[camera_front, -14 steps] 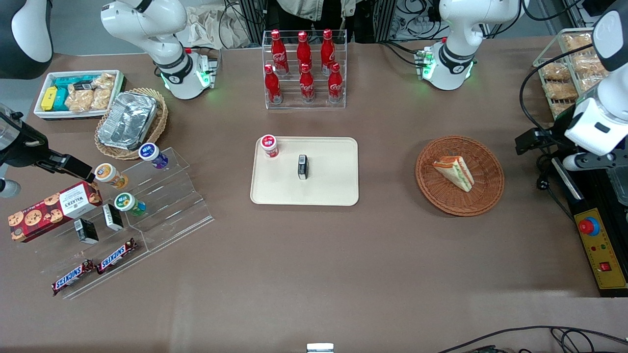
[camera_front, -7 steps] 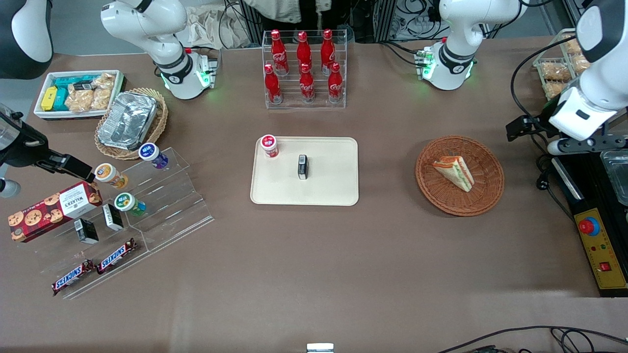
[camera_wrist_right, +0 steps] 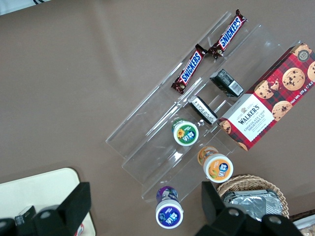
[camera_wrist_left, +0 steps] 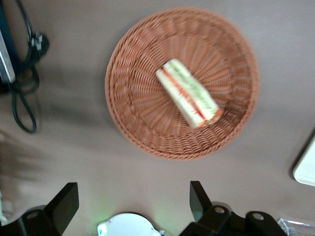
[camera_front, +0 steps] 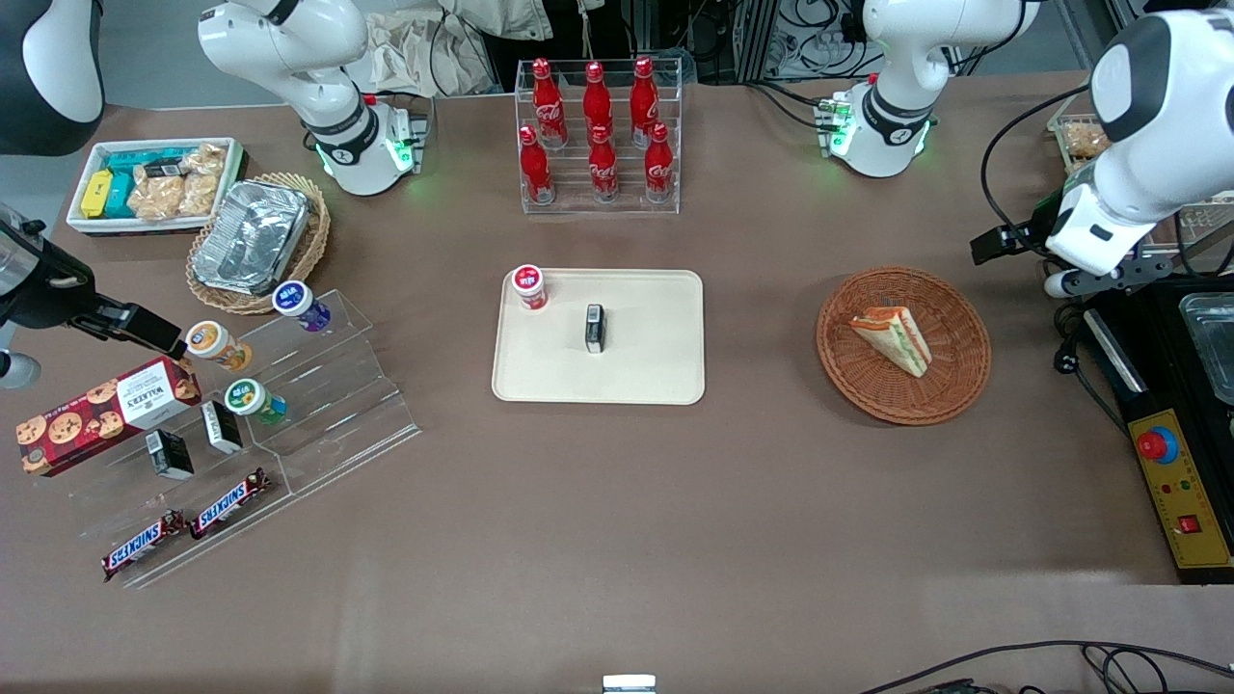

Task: Place sandwich from basket to tray
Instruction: 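Lower the open left gripper over the wrapped sandwich in the basket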

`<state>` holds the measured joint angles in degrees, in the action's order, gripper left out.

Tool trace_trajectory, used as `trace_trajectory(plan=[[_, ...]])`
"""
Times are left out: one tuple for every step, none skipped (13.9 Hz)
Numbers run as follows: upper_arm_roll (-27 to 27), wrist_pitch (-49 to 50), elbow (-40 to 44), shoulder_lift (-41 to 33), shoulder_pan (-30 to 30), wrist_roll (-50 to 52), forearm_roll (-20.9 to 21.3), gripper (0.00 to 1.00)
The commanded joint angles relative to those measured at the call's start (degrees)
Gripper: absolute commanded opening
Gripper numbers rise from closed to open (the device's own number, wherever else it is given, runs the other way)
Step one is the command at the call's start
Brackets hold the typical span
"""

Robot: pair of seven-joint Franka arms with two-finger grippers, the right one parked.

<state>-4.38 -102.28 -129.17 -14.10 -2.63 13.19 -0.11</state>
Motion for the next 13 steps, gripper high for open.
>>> trace_trajectory(plan=[[-0.37, -2.3, -5.73, -4.17, -0.09, 6.66, -0.16, 1.0], [-0.28, -4.23, -6.61, -4.44, -0.18, 8.67, -0.59, 1.0], [-0.19, -7.03, -7.75, -4.44, -0.35, 13.22, -0.68, 1.0], [0.07, -10.37, -8.98, -4.35, -0.79, 17.44, -0.6, 1.0], [0.24, -12.83, -9.95, -4.35, -0.97, 20.79, -0.6, 1.0], [0.59, -14.43, -10.4, -4.27, -1.66, 23.78, -0.6, 1.0], [0.77, -16.62, -10.83, -3.74, -2.28, 27.38, -0.6, 1.0], [1.21, -19.68, -12.14, -3.3, -2.98, 30.89, -0.6, 1.0], [1.56, -22.67, -13.81, -2.95, -3.77, 33.71, -0.6, 1.0], [1.57, -24.7, -15.13, -2.16, -4.22, 34.61, -0.51, 1.0], [1.57, -26.03, -16.19, -1.81, -4.22, 35.05, -0.51, 1.0], [1.65, -27.44, -16.46, -0.76, -4.31, 35.58, -0.68, 1.0], [1.74, -29.1, -16.55, 0.47, -4.66, 36.89, -0.77, 1.0]])
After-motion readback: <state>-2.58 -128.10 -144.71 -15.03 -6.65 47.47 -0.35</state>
